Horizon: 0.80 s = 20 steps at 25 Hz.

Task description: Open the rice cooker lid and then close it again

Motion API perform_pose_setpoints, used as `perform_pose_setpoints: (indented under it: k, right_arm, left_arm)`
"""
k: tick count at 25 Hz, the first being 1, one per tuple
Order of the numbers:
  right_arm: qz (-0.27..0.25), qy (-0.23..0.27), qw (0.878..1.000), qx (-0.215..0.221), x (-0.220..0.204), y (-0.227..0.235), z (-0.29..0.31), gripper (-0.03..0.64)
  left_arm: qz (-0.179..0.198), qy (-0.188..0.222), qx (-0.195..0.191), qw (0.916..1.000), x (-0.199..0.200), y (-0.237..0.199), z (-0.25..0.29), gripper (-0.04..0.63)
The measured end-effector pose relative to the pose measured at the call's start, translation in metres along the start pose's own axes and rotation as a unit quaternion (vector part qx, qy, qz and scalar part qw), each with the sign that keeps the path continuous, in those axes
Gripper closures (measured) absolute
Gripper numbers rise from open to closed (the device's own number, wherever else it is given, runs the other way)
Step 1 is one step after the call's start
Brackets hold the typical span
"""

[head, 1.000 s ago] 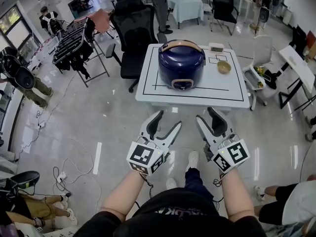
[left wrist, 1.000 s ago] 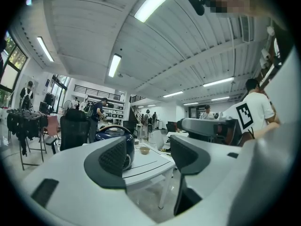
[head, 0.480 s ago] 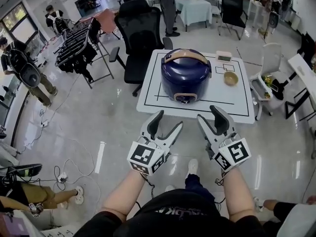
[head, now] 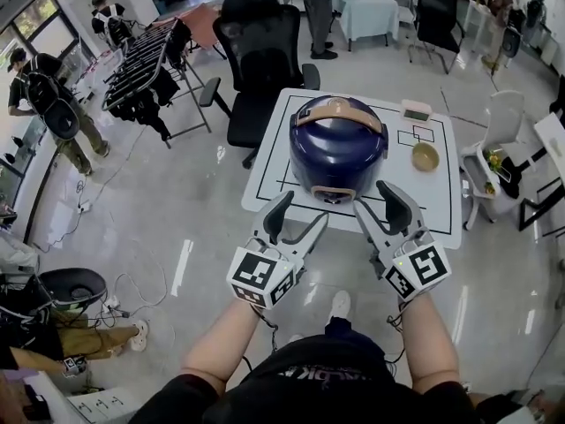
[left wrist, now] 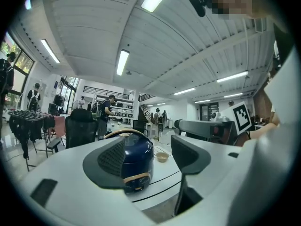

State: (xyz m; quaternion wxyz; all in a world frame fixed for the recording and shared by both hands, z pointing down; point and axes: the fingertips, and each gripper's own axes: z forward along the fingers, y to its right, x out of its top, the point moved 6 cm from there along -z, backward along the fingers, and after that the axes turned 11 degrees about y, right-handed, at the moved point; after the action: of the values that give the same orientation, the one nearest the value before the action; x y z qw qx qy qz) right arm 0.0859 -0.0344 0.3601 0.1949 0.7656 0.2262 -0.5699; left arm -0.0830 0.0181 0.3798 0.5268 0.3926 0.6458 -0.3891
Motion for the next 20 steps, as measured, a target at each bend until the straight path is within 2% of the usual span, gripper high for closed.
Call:
perform_pose_setpoints:
  k: [13,20]
  right_arm:
    - [-0.013,-0.004,0.998,0.061,-0.005,0.074,0.035,0.413]
    - [-0.034,-0.004,0.996,0.083,-0.004,0.098,0.037,0.413]
  left_arm:
    - [0.006,0.009,0.059,0.9982,-0.005,-0.005,0.065,0.299]
    - [0.016,0.007,0.072,0.9973,-0.004,0.005,0.087,0.299]
